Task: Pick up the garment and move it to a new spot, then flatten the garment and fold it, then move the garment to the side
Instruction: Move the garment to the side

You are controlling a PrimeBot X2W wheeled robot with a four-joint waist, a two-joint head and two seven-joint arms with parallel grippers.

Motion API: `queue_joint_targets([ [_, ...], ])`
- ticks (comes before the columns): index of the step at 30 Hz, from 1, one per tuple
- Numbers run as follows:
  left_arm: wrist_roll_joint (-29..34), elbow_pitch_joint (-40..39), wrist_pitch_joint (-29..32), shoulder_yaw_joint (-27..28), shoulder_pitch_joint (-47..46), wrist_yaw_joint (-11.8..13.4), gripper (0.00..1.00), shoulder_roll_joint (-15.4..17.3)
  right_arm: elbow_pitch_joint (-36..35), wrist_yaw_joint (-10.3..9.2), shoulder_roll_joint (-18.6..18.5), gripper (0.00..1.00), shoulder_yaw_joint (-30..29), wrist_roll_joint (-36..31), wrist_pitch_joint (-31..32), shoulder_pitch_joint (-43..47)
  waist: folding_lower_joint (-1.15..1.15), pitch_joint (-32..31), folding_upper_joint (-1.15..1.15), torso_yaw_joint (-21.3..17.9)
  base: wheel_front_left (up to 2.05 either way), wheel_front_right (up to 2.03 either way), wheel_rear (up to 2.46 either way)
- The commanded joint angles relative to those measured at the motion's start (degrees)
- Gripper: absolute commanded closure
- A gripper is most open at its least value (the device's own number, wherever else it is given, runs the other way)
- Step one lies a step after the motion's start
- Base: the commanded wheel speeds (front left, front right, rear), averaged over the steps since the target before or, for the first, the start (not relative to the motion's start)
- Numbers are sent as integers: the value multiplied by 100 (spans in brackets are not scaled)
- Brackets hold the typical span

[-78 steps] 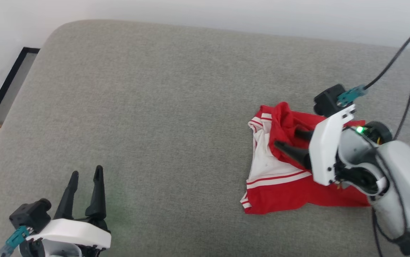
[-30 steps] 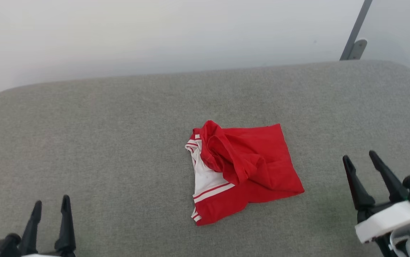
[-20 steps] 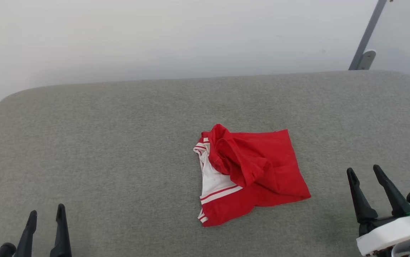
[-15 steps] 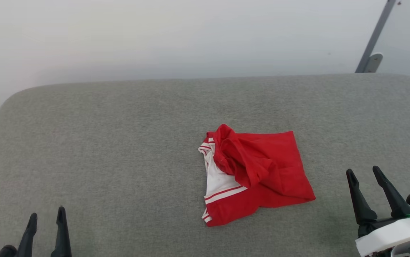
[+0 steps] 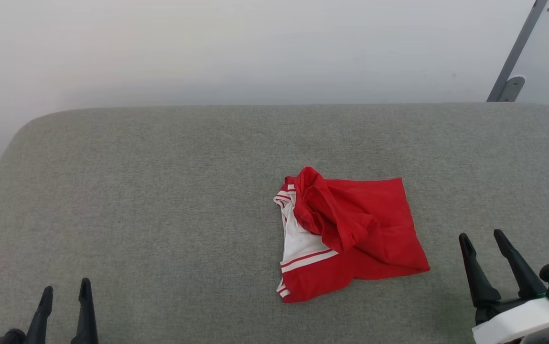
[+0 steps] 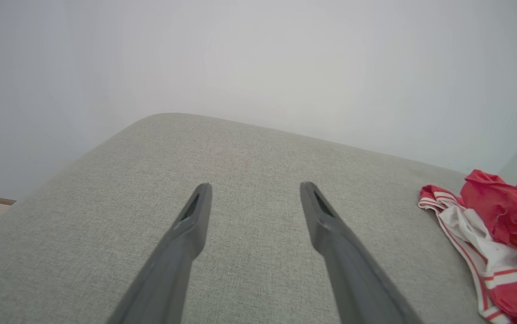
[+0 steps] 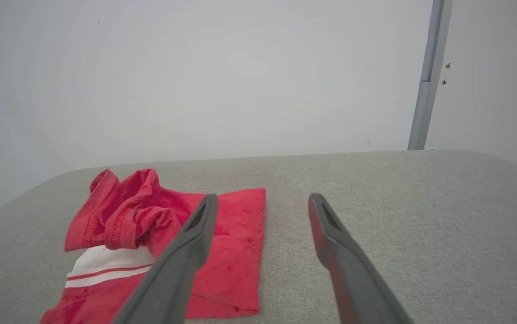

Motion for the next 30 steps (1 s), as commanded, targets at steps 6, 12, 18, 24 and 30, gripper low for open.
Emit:
queue_joint_targets([
  [6,47,-16,-26,-75,-12,-16,0,14,158,0,-112,0,181,217,-24,-132,0,3,0,52,0,0,0],
  [12,-7,-22,-26,-206,-83,-17,0,5,618,0,-521,0,602,631,472,-612,0,50,0,119,0,0,0],
  [18,-53,25,-26,-462,-279,-17,0,14,704,0,-989,0,948,1199,1609,-1292,0,272,0,292,0,0,0],
  [24,-165,149,-26,-761,-526,-17,0,64,726,0,-1402,0,1212,1674,2902,-1889,0,571,0,563,0,0,0],
  [30,-254,252,-26,-1040,-772,-17,0,94,835,0,-1648,0,1411,2034,4160,-2351,0,876,0,859,0,0,0],
])
